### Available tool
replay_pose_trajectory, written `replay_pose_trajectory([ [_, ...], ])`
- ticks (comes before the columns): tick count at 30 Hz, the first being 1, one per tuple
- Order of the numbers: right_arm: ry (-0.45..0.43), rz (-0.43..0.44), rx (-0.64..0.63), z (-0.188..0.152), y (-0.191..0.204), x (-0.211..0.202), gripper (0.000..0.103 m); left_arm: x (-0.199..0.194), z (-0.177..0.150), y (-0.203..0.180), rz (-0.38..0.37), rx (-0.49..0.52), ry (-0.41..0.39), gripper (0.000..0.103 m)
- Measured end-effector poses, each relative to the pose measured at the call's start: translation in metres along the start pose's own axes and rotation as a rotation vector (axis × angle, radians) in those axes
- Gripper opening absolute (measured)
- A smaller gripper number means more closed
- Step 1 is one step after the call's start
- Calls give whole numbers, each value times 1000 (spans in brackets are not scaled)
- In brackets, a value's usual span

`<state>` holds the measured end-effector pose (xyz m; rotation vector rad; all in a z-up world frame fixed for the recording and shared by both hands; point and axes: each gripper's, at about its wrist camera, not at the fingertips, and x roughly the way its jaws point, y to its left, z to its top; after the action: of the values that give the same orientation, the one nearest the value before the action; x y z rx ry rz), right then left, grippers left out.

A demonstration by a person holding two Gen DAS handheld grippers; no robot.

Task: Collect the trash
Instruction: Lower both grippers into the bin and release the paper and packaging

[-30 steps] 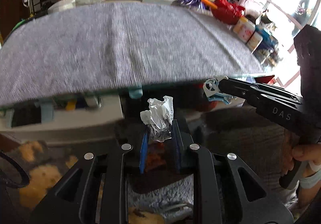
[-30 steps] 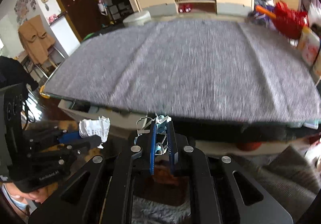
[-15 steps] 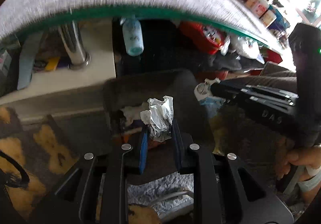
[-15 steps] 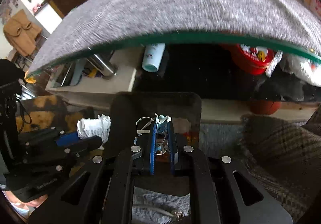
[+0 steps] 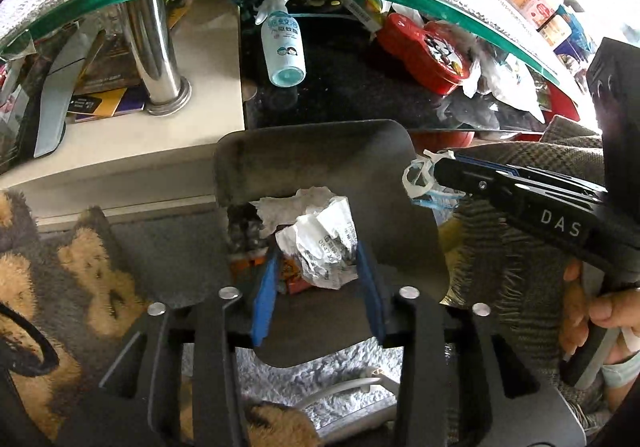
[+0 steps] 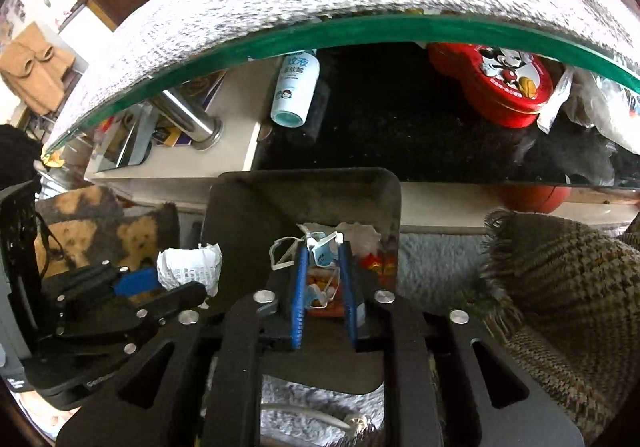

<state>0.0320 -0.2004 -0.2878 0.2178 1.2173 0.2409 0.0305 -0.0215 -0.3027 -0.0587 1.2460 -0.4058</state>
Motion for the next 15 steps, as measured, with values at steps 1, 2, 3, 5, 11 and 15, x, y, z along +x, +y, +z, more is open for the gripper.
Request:
replay_pose_trajectory([
  [1, -1, -1, 3, 0, 0, 0, 30, -1, 0, 0, 0, -3, -1, 40],
  [2, -6, 1, 6, 0, -1, -1, 34, -1, 0, 1, -1, -6, -3, 43],
  [3, -12, 2, 8, 0, -1, -2, 35, -2, 0, 1, -1, -8, -6, 45],
  [5, -19, 6, 12, 0, -1, -4, 41, -3, 0, 1, 1, -11, -10, 50],
  [11, -72, 12, 40, 5, -4, -17, 79, -13, 0, 1, 6, -13, -35, 71],
  [15, -128, 31, 65, 12, -6, -40, 99, -45, 6, 1, -1, -37, -125, 95],
])
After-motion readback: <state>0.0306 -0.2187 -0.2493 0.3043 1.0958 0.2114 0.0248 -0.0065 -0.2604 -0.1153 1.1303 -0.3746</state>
